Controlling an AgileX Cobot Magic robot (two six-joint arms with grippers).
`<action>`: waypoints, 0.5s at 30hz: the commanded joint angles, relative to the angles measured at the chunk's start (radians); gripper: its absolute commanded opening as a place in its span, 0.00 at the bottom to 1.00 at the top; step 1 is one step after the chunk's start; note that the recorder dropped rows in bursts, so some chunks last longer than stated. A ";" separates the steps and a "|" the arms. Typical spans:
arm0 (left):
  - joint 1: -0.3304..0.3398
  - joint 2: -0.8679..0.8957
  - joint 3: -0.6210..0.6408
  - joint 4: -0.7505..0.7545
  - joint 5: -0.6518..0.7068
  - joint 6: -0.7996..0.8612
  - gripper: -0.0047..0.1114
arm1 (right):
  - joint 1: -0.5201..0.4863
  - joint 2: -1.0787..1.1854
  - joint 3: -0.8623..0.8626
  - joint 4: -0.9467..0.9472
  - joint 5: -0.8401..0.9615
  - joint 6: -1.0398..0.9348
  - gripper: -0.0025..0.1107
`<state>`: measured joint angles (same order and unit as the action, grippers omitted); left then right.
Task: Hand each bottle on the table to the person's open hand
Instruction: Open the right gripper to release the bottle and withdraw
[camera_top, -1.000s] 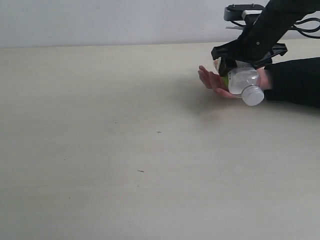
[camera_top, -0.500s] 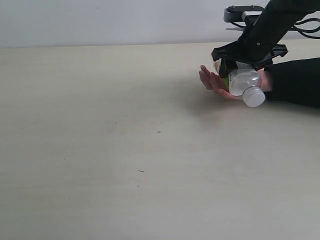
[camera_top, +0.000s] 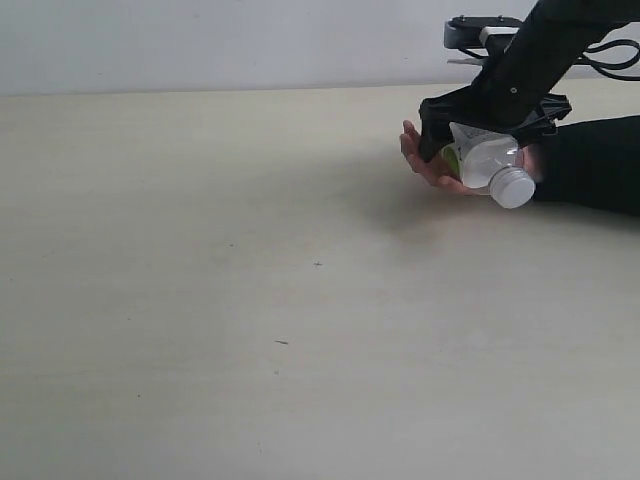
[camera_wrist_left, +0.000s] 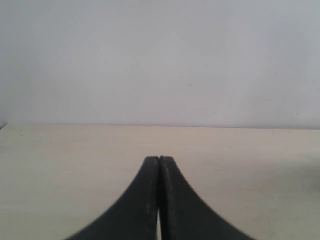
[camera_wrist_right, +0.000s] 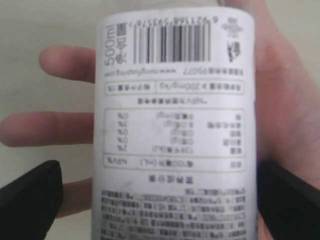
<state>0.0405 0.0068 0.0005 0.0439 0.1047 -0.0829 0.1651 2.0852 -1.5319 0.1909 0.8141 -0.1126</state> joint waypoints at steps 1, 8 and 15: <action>-0.003 -0.007 -0.001 -0.003 -0.004 0.001 0.04 | -0.008 -0.003 0.002 -0.036 0.011 0.000 0.91; -0.003 -0.007 -0.001 -0.003 -0.004 0.001 0.04 | -0.008 -0.128 -0.001 -0.052 0.013 0.004 0.91; -0.003 -0.007 -0.001 -0.003 -0.004 0.001 0.04 | -0.010 -0.463 0.005 -0.005 0.184 -0.055 0.60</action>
<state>0.0405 0.0068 0.0005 0.0439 0.1047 -0.0829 0.1614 1.7204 -1.5319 0.1629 0.9452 -0.1336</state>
